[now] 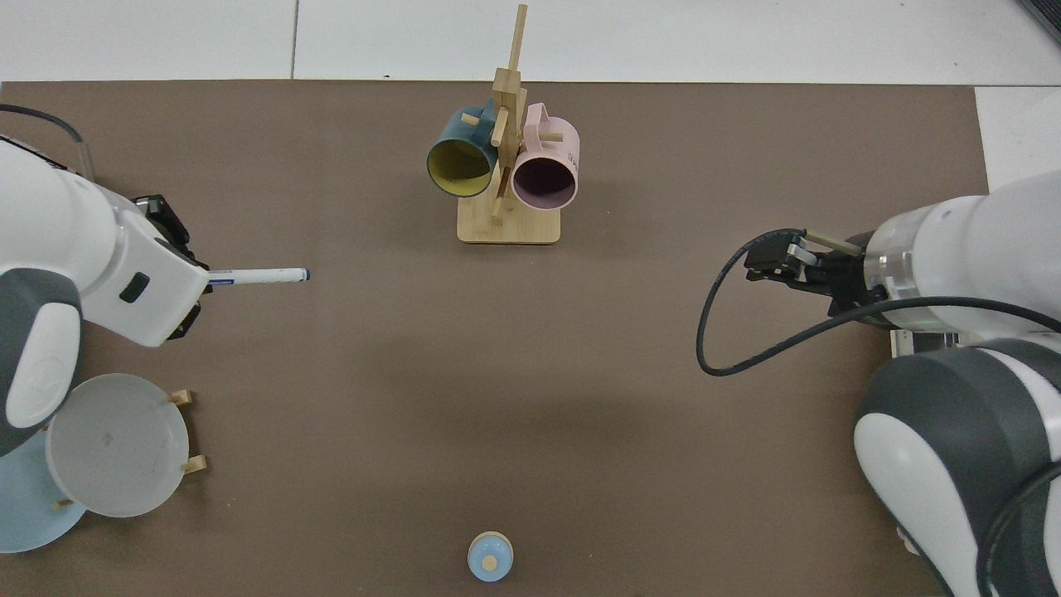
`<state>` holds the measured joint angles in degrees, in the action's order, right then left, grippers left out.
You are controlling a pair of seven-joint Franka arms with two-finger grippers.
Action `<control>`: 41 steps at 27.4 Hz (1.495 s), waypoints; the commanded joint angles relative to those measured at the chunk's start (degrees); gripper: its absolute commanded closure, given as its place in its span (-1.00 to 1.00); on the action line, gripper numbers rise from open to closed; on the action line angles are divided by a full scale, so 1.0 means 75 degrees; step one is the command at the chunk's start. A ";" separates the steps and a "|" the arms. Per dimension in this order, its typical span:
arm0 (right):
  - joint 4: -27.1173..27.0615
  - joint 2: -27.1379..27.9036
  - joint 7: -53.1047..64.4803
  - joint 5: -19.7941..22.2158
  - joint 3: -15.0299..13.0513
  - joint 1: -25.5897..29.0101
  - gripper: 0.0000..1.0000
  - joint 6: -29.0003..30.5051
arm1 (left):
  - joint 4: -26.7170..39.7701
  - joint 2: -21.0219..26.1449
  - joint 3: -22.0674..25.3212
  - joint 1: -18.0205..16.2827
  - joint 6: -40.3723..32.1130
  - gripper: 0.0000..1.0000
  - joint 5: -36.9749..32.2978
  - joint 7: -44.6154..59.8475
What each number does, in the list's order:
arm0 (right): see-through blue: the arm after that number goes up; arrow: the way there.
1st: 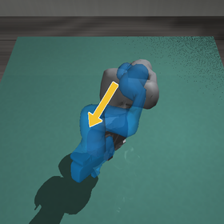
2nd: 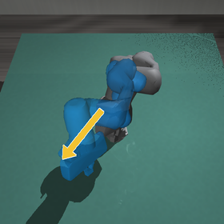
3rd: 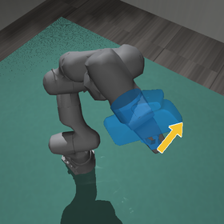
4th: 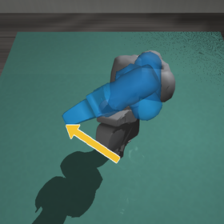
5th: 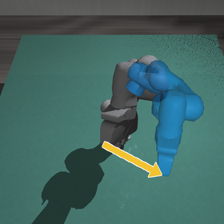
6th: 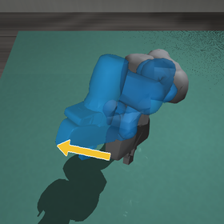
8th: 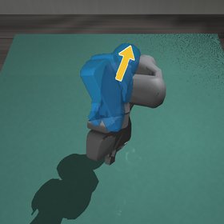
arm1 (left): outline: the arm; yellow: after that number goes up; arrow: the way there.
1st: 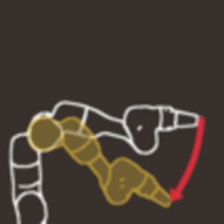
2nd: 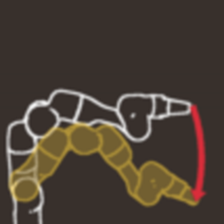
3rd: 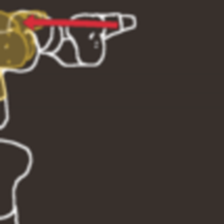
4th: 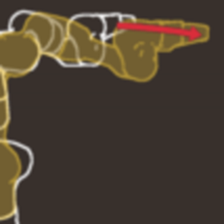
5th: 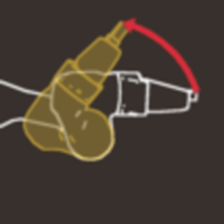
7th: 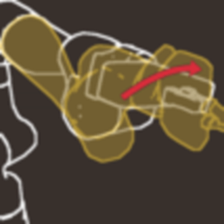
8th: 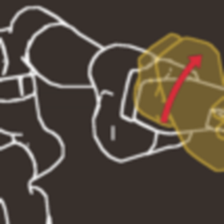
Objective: Put markers into pen holder
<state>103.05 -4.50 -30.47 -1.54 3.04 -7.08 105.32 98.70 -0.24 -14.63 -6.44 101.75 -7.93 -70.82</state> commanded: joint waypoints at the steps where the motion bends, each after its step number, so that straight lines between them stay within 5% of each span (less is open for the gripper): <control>1: -0.0017 -0.0197 0.2311 0.0965 0.0110 0.0509 -1.00 -0.0425 | 0.0082 -0.0038 -0.0089 -0.0652 0.0120 1.00 -0.0991 -0.0283; 7: -0.0041 -0.0197 0.3429 0.1178 0.0016 0.0580 -1.00 -0.0776 | 0.0012 -0.0003 -0.0077 -0.1425 0.0179 1.00 -0.1438 -0.0893; 11: -0.0192 -0.0162 0.3382 0.0723 -0.0311 0.0603 -1.00 -0.0835 | -0.0152 0.0137 -0.0077 -0.1649 0.0226 1.00 -0.2302 -0.0986; 15: -0.0906 0.0095 0.3487 0.0264 -0.0862 0.0650 -1.00 -0.1746 | -0.0760 0.0453 -0.0065 -0.1673 0.0191 1.00 -0.3265 -0.1432; 20: -0.1892 0.0588 0.3547 0.0288 -0.0921 0.0662 -1.00 -0.2628 | -0.1254 0.0793 -0.0030 -0.2093 0.0178 1.00 -0.4296 -0.1689; 29: -0.1576 0.0377 0.3464 0.0452 -0.0898 0.0522 -1.00 -0.2454 | -0.1746 0.1110 -0.0030 -0.2891 0.0495 1.00 -0.4884 -0.2065; 41: -0.0721 -0.0080 0.3406 0.0229 -0.0875 0.0510 -1.00 -0.1832 | -0.2215 0.1473 -0.0030 -0.3032 0.1081 1.00 -0.5704 -0.2499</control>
<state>93.56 -2.35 -5.16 1.46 -3.75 -3.39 89.15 84.98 8.34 -14.69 -28.17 108.27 -49.23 -87.68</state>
